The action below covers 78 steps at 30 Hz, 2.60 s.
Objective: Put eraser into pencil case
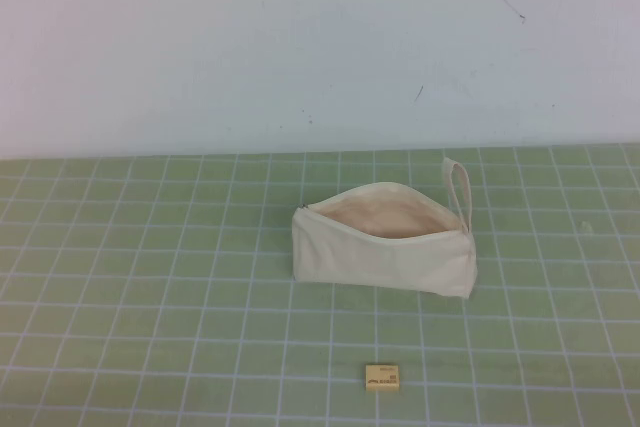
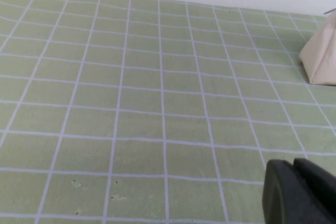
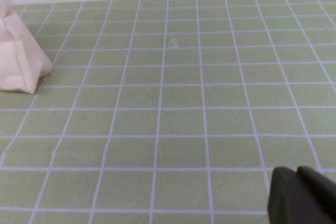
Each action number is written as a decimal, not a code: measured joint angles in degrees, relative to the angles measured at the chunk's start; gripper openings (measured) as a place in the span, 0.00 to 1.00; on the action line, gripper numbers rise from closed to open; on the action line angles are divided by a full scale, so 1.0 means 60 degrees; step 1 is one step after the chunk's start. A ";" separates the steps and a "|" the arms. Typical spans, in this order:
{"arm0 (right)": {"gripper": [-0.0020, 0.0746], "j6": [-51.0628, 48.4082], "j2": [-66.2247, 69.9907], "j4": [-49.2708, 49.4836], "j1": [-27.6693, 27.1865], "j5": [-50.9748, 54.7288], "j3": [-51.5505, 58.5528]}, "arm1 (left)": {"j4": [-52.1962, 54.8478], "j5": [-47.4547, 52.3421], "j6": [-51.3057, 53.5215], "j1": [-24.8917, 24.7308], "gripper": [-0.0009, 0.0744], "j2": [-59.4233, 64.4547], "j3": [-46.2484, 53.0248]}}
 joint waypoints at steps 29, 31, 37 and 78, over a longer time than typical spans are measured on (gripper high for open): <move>0.02 0.0000 0.0000 -0.0286 0.0000 -0.0131 0.0000 | 0.0000 0.0000 0.0000 0.0000 0.01 0.0000 0.0000; 0.03 0.0387 0.0000 0.0685 0.0000 -0.0169 0.0017 | 0.0000 0.0000 0.0000 0.0000 0.01 0.0000 0.0000; 0.03 0.1668 0.0000 0.6162 0.0000 -0.0142 0.0031 | -0.0004 0.0000 0.0000 0.0000 0.01 0.0000 0.0000; 0.02 -0.8632 1.2745 0.1986 0.4191 0.8251 -1.2929 | -0.0062 0.0000 0.0000 0.0000 0.01 0.0000 0.0000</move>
